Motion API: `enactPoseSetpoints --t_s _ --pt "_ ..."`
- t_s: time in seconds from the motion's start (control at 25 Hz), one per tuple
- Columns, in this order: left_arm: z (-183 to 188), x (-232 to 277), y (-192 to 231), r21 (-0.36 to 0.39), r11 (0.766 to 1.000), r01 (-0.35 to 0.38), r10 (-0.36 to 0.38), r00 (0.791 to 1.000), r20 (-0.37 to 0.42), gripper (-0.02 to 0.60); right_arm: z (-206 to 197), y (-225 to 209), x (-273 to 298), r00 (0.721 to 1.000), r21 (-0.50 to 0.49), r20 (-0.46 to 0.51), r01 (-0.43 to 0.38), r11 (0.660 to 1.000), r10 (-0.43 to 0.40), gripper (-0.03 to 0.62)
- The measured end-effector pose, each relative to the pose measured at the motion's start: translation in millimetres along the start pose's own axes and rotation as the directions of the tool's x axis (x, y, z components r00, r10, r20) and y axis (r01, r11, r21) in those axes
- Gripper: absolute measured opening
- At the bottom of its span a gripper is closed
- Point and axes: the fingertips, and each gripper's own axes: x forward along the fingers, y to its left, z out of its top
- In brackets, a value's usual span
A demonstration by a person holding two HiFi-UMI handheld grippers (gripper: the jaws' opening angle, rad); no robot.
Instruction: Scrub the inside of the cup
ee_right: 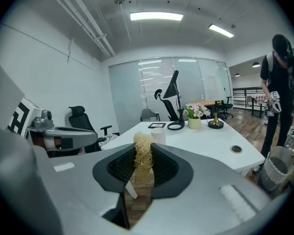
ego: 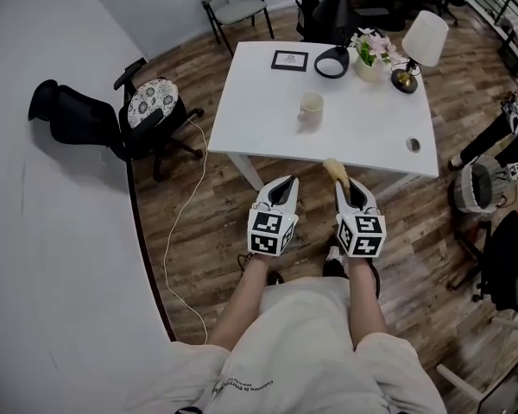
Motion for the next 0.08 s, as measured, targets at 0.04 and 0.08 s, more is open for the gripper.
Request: enactPoseSetpoints --t_s 0.04,0.08 --pt "1.0 4.2 0.5 -0.002 1.0 -0.005 0.005 1.0 -0.002 0.002 2.5 -1.7 2.9 1.0 -0.007 -0.003 -0.011 1.0 0.011 0.103" --pt "2.0 8.8 0.8 -0.003 1.0 -0.009 0.009 1.0 -0.004 0.002 5.2 -3.9 5.8 1.0 -0.012 -0.005 -0.021 1.0 0.021 0.103"
